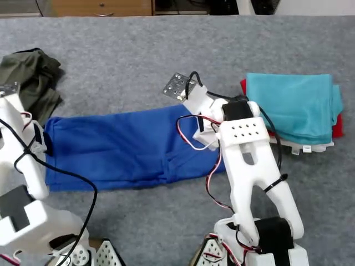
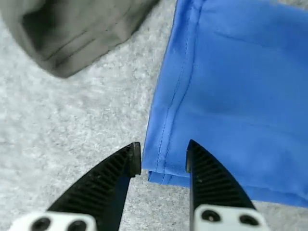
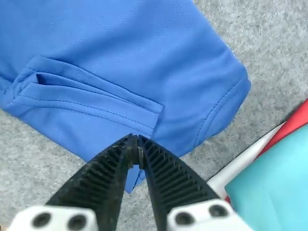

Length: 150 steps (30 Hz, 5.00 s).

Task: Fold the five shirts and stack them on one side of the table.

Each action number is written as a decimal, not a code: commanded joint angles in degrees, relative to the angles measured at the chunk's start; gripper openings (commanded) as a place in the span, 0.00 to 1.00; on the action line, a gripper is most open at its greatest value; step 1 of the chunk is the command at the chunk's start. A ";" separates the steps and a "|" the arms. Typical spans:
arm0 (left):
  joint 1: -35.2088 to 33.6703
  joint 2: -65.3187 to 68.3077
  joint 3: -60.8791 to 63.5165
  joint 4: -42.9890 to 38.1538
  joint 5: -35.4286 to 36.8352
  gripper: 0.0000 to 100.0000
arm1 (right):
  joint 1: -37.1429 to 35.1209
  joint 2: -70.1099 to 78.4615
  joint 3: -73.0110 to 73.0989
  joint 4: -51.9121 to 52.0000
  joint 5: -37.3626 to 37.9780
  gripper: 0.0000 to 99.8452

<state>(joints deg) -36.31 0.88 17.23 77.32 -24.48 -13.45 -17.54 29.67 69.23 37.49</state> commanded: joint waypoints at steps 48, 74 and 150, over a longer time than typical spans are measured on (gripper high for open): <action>11.43 26.77 -5.54 -0.53 -0.44 0.02 | 0.84 -2.33 -5.93 4.57 -1.93 0.00; 53.71 -8.22 -3.96 -2.73 20.40 0.02 | 11.30 -15.34 -6.02 4.31 -1.67 0.00; 48.35 48.40 -61.45 5.10 33.85 0.02 | 5.67 -16.57 18.07 1.32 -3.08 0.00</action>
<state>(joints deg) 13.01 49.14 -45.19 85.93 9.45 -7.38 -32.40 44.00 74.07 33.80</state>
